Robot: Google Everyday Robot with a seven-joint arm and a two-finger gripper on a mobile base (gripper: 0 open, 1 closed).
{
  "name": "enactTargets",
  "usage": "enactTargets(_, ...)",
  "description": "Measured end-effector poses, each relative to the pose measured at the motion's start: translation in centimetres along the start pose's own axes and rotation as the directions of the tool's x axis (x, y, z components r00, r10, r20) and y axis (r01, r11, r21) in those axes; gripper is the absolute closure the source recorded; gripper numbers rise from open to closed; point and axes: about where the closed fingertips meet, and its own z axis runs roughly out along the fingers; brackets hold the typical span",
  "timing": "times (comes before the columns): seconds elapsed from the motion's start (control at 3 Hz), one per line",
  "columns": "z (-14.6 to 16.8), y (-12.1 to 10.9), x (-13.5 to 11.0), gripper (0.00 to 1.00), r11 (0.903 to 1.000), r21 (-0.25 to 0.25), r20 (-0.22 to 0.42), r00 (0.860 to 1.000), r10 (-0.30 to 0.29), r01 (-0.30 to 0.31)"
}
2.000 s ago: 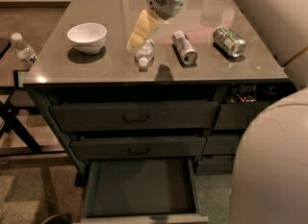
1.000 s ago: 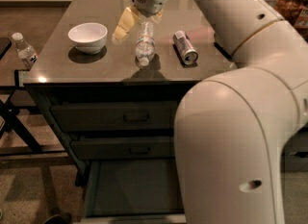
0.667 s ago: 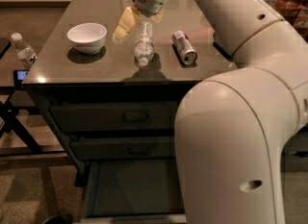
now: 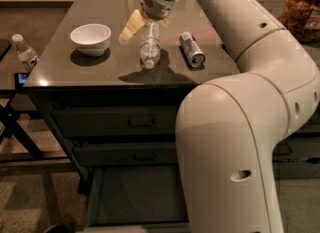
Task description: Place water bottle into bottom drawer
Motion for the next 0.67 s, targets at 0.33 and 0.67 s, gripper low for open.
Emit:
enactTargets(0.33, 1.8, -0.2, -1.0, 0.00, 0.9999, -0.011, -0.013, 1.000, 0.005, -0.005)
enactTargets(0.67, 2.9, -0.5, -1.3, 0.00, 0.9999, -0.012, -0.020, 1.000, 0.004, -0.004)
